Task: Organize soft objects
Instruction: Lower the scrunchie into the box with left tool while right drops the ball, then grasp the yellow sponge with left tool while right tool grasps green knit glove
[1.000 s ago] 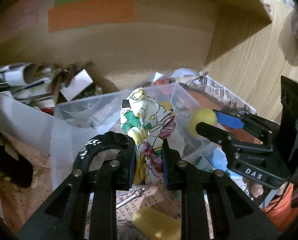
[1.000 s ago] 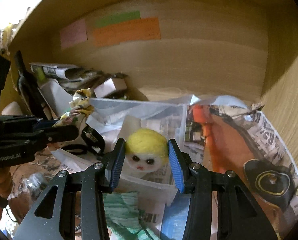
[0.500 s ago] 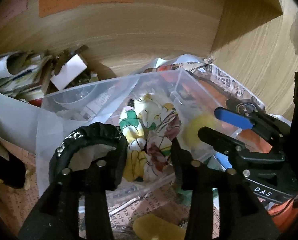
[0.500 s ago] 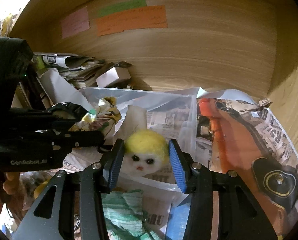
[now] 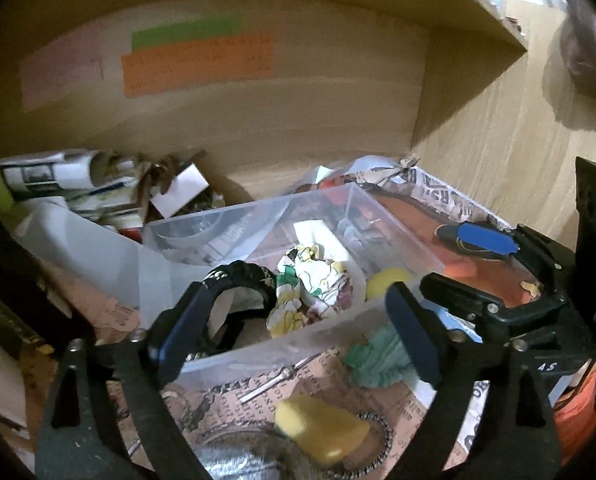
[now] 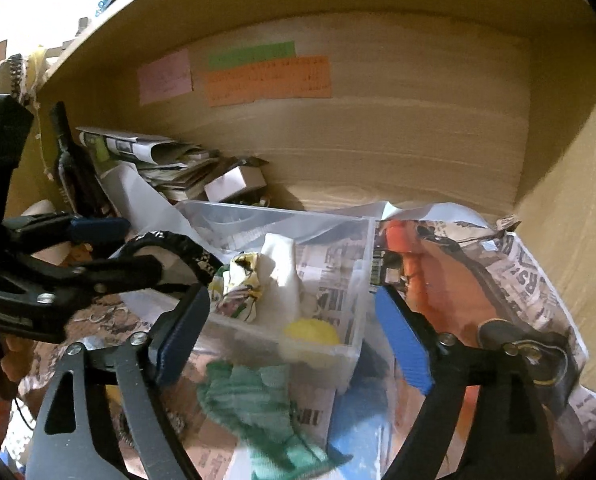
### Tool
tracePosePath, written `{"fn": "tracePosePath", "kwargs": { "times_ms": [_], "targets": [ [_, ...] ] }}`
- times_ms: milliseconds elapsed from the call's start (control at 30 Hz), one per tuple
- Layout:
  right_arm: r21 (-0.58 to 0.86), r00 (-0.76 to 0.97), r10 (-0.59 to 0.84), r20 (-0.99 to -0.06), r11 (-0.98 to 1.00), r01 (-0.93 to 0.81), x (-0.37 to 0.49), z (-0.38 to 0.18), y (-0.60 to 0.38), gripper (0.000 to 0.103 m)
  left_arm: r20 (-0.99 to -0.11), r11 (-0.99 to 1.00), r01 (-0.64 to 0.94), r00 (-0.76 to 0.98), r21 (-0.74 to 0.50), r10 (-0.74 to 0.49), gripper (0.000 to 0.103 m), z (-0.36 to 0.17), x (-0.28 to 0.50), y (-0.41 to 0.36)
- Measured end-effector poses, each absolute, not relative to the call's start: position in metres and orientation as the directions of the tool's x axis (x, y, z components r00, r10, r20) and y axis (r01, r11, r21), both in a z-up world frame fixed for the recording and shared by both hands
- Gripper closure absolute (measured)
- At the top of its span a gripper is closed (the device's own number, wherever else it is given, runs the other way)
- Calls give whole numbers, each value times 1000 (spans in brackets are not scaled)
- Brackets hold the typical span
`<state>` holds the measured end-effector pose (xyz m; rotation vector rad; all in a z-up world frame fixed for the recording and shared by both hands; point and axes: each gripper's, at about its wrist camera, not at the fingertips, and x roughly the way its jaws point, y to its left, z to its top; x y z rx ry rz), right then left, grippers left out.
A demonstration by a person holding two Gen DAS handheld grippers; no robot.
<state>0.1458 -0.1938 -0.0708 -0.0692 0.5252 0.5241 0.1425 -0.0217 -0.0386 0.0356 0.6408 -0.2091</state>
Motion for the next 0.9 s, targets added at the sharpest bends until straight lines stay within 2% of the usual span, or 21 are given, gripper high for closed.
{"fn": "tracePosePath", "kwargs": {
  "times_ms": [300, 633, 867, 900],
  "targets": [
    [82, 696, 469, -544, 855, -513, 127, -90, -199, 16, -612, 984, 180, 777, -4, -145, 4, -62, 110, -25],
    [112, 609, 466, -642, 843, -527, 133, -127, -190, 16, -691, 988, 138, 708, -71, -148, 4, -110, 100, -27],
    [134, 537, 485, -690, 815, -564, 141, -142, -182, 18, -692, 990, 111, 707, -90, -143, 4, -126, 99, -24],
    [141, 523, 490, -698, 809, -570, 143, -144, -181, 22, -688, 989, 111, 710, -98, -148, 8, -127, 99, -24]
  ]
}}
